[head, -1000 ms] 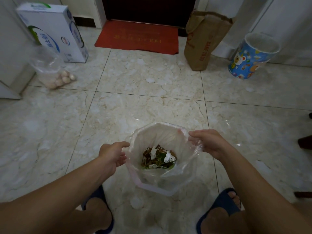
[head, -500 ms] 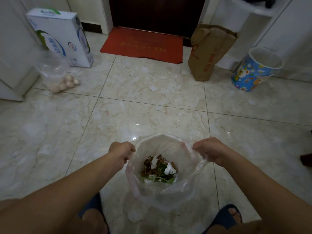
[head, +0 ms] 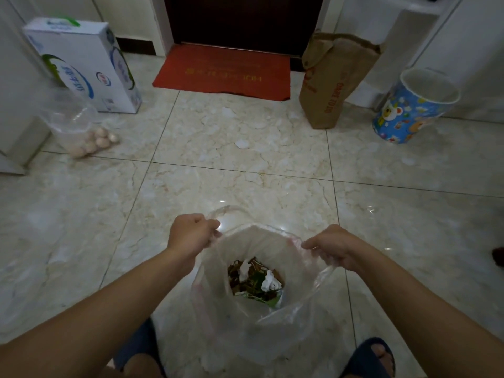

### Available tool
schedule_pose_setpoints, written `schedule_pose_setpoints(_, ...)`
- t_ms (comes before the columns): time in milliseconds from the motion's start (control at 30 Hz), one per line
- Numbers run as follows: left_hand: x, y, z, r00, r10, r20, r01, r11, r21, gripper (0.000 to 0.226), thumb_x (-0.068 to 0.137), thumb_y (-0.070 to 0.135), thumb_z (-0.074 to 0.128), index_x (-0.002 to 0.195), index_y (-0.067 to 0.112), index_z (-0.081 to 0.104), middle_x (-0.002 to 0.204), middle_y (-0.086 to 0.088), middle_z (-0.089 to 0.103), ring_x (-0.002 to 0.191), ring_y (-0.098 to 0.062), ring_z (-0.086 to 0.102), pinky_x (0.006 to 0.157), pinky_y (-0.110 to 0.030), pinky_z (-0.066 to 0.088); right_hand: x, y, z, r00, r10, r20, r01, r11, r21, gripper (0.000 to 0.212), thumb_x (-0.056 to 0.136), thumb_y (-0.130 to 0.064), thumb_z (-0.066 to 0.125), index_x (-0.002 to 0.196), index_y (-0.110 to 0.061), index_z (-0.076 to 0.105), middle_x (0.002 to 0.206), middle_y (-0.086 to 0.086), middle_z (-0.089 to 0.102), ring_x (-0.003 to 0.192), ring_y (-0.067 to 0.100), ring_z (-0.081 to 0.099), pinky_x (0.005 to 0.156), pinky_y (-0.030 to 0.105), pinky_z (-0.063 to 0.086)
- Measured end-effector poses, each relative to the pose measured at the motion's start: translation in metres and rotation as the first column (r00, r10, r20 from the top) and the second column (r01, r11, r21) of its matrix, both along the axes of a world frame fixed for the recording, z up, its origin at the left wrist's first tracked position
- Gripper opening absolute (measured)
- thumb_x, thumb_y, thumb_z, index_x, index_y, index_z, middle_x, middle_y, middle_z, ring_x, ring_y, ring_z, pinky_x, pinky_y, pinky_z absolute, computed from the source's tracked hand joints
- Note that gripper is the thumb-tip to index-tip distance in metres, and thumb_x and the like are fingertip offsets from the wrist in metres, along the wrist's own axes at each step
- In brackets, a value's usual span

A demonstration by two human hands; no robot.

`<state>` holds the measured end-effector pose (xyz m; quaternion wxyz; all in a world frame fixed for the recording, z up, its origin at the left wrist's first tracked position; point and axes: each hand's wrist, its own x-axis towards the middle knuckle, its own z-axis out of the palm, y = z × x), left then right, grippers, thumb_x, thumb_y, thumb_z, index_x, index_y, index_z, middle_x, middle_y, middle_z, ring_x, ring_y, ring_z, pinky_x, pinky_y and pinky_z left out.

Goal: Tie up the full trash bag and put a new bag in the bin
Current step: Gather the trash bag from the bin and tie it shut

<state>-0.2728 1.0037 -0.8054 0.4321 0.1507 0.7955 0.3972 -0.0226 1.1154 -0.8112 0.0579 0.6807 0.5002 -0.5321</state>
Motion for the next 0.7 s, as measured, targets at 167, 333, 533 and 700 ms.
schedule_pose_setpoints(167, 0.004, 0.010, 0.008, 0.986, -0.040, -0.161, 0.046, 0.998, 0.036, 0.016, 0.072, -0.004, 0.067, 0.072, 0.009, 0.057, 0.077, -0.007, 0.061, 0.071, -0.022, 0.057, 0.060, -0.031, 0.045, 0.002, 0.003, 0.001, 0.999, 0.031, 0.020, -0.031, 0.999, 0.009, 0.019, 0.076, -0.014, 0.080, 0.075, -0.003, 0.065, 0.060, 0.006, 0.052, 0.044, 0.013, 0.037, 0.044, 0.022, 0.027)
schedule_pose_setpoints(333, 0.005, 0.018, 0.019, 0.991, -0.070, 0.117, 0.070, 0.998, 0.009, 0.016, 0.073, 0.005, 0.068, 0.087, -0.003, 0.071, 0.054, -0.013, 0.067, 0.062, -0.023, 0.057, 0.072, -0.034, 0.047, 0.003, 0.004, 0.002, 0.998, 0.044, -0.040, -0.040, 0.995, 0.088, 0.012, 0.080, -0.014, 0.075, 0.075, -0.006, 0.069, 0.071, 0.007, 0.058, 0.057, 0.015, 0.045, 0.052, 0.025, 0.035)
schedule_pose_setpoints(533, 0.006, 0.015, 0.032, 0.964, -0.231, 0.134, 0.239, 0.970, -0.044, 0.018, 0.073, 0.012, 0.075, 0.083, -0.003, 0.076, 0.038, -0.008, 0.050, 0.042, -0.019, 0.051, 0.065, -0.032, 0.053, 0.002, 0.001, 0.004, 0.974, -0.086, -0.209, 0.123, 0.978, 0.170, 0.008, 0.090, -0.013, 0.066, 0.089, -0.007, 0.071, 0.082, 0.006, 0.062, 0.065, 0.014, 0.049, 0.057, 0.025, 0.040)
schedule_pose_setpoints(700, 0.000, 0.009, 0.046, 0.946, -0.206, 0.251, 0.186, 0.977, 0.103, 0.013, 0.082, 0.011, 0.063, 0.083, -0.001, 0.069, 0.065, -0.018, 0.068, 0.057, -0.023, 0.064, 0.067, -0.033, 0.048, 0.004, -0.001, 0.007, 0.934, -0.200, -0.296, 0.256, 0.953, 0.163, 0.013, 0.089, -0.011, 0.065, 0.078, -0.017, 0.065, 0.089, 0.011, 0.074, 0.050, 0.011, 0.042, 0.049, 0.022, 0.036)
